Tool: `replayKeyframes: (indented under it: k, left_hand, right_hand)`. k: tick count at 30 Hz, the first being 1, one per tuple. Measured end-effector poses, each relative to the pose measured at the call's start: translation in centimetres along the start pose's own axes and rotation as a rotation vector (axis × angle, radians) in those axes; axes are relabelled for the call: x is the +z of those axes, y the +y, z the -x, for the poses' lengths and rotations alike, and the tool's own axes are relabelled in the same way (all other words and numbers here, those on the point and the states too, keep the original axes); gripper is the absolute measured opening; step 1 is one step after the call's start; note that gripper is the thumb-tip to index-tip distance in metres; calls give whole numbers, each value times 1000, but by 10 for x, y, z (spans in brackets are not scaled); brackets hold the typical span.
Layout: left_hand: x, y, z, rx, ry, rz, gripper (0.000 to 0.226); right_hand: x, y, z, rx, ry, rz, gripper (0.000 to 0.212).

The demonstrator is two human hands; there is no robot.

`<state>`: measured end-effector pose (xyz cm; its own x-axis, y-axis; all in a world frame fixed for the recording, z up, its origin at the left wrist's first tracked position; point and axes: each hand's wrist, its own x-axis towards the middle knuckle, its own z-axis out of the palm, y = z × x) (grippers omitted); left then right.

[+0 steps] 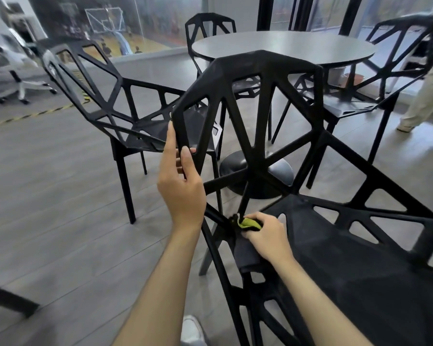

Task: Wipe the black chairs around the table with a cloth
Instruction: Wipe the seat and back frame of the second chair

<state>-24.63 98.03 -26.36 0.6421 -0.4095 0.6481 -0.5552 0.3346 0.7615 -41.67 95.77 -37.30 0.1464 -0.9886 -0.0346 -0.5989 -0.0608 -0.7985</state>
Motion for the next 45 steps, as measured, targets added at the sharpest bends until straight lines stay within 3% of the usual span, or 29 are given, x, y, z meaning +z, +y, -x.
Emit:
replayKeyframes:
  k: [4, 6, 11, 17, 19, 21, 23, 25, 31, 35, 41, 45]
  left_hand:
    - [-1, -2, 1, 41, -8, -5, 46]
    - [1, -3, -1, 60, -3, -17, 46]
    - [0, 0, 0, -20, 12, 95, 47]
    - [-1, -1, 1, -6, 16, 192, 42]
    - [-2, -1, 1, -24, 17, 212, 40]
    - [-1, 0, 1, -39, 24, 226, 37]
    - [-1, 1, 2, -54, 24, 244, 35]
    - [-1, 1, 1, -67, 23, 260, 34]
    - [-3, 4, 0, -99, 26, 279, 36]
    - [-7, 10, 0, -136, 4, 287, 38]
    - [-11, 12, 0, -195, -13, 309, 41]
    - [-11, 11, -3, -208, -1, 280, 39]
  right_hand:
    - [-28, -26, -32, -41, 392, -294, 26]
    - [-30, -41, -50, -61, 452, -332, 26]
    - [8, -81, -31, -190, 470, -317, 39]
    - [14, -82, 4, -636, 278, -175, 56]
    - [5, -68, -21, -523, 330, -127, 56]
    - [-9, -56, -47, -253, 407, -174, 57]
    - [-13, -52, -58, -106, 446, -174, 55]
    - [-6, -60, -49, -145, 444, -188, 51]
    - [19, -96, 15, -616, 209, -257, 54]
    - [12, -104, 21, -656, 117, -302, 52]
    - [-7, -184, -35, -607, 450, -378, 43]
    - [-5, -196, -36, -572, 478, -391, 42]
